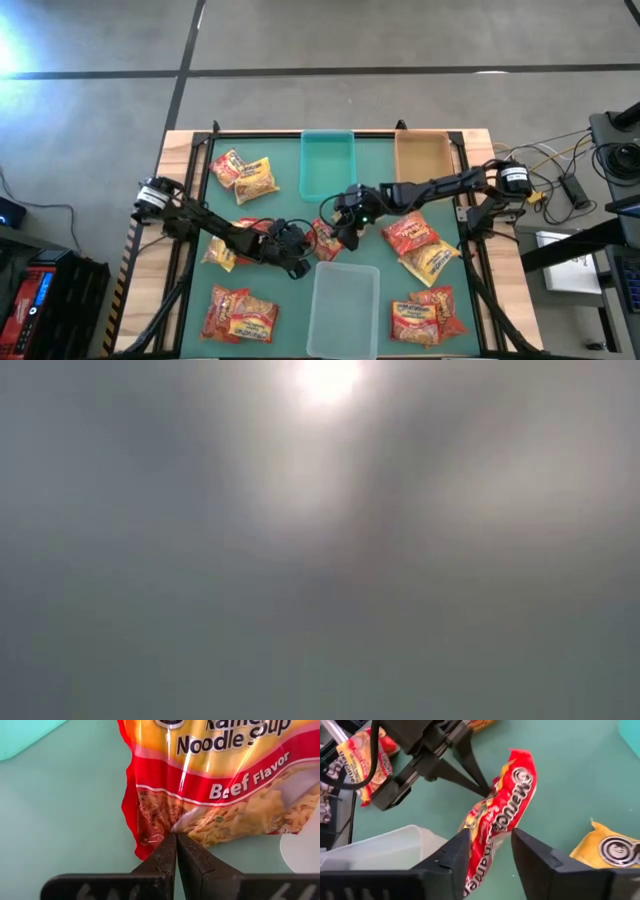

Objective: Sort Maruchan noodles
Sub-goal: Put the center red noodle pack into the transparent green bin

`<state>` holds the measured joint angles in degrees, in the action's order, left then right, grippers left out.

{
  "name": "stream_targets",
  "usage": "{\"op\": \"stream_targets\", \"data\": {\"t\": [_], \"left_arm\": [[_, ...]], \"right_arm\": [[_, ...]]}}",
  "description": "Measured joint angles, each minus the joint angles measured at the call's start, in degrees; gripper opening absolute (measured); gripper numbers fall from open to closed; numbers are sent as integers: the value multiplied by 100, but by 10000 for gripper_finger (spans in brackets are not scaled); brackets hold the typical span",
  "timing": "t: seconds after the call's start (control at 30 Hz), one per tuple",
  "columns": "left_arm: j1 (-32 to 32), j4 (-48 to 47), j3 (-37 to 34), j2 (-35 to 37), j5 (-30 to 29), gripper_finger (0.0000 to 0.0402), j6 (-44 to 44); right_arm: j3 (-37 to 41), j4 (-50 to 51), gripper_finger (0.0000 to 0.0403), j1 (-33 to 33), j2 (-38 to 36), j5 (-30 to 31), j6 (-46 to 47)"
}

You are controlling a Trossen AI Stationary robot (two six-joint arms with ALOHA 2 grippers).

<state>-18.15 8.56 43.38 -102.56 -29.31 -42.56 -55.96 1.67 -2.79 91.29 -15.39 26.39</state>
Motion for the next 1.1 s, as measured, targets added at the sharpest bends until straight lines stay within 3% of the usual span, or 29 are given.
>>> {"op": "stream_targets", "data": {"t": [0.33,0.8,1.1], "left_arm": [[85,-2,-2,-2,-144,0,-109],[134,-24,-6,-2,-164,0,-155],[237,396,11,-446,-270,0,-258]], "right_arm": [[0,235,212,-26,130,40,204],[0,-58,215,-33,619,-8,363],[0,-402,215,-26,633,27,330]]}}
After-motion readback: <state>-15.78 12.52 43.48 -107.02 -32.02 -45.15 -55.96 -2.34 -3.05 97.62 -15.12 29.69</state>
